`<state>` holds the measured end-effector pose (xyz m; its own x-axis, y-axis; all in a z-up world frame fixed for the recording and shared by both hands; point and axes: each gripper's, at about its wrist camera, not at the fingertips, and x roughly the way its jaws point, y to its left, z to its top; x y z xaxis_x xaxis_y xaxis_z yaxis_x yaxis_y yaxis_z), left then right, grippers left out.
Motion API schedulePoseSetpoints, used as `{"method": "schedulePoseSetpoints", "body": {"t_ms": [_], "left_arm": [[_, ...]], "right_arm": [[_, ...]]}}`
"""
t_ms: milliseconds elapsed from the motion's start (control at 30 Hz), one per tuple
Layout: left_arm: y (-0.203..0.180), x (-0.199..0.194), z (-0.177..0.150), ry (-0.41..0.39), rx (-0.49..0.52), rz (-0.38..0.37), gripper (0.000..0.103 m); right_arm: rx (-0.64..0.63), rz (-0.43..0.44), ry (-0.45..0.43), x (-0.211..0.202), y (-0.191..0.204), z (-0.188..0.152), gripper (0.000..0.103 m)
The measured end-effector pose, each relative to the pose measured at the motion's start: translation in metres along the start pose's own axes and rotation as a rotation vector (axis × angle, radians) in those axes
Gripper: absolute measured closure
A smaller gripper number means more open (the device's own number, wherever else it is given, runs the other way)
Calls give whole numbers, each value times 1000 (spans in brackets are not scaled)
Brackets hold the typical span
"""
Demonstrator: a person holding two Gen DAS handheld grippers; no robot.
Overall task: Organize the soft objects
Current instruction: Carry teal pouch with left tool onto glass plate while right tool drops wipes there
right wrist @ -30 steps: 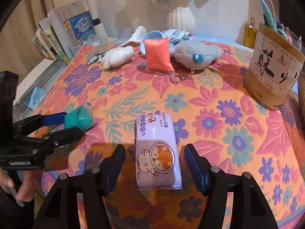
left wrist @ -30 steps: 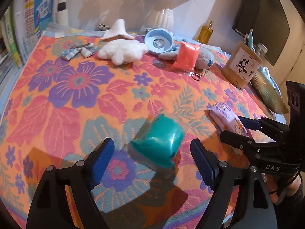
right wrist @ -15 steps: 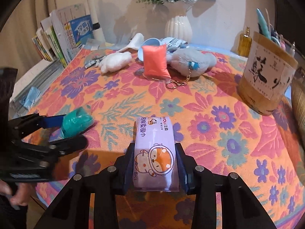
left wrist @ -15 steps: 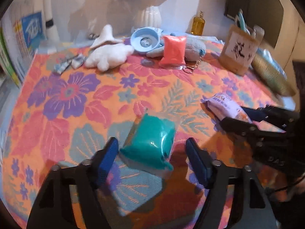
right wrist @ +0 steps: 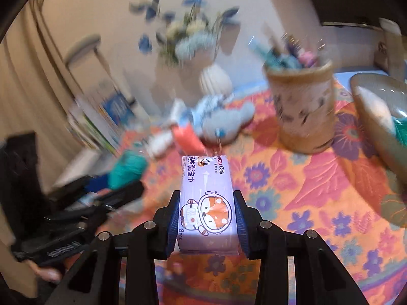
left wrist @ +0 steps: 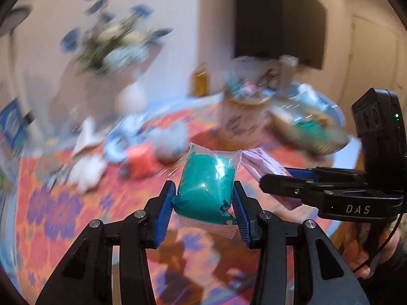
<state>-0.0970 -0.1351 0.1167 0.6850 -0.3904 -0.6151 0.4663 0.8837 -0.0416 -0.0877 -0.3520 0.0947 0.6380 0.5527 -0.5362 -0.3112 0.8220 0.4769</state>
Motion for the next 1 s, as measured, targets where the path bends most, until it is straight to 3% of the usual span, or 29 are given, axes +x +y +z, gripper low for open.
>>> {"method": "schedulePoseSetpoints", "body": {"t_ms": [200,333,567,767,833,900,933,1000], "left_arm": [[-60,21,65,-63,66,-155,61],[-105,57,103,-38,85,-244,61],[-165,122,122,38,120,-316,61],[-188,162,123,99,157,-326,58],[-188,168,125,115,138,-330,51],[-182,168,125,130,107,-337,48],[-178,167,125,134,90,-332,31],[-170,158,124,95,78,-298,20]], "right_arm": [[32,-186,-217,-81,-34,41,65],[134,-388,-310,-120,-81,65,65],[343,-563,-281,-139,-162,76,65],[404,-600,-236,-139,-189,74,64],[421,-611,-218,-137,-193,77,60],[445,-598,-225,-140,-197,77,40],[450,-596,-238,-142,-197,76,33],[448,-583,-248,-146,-193,76,32]]}}
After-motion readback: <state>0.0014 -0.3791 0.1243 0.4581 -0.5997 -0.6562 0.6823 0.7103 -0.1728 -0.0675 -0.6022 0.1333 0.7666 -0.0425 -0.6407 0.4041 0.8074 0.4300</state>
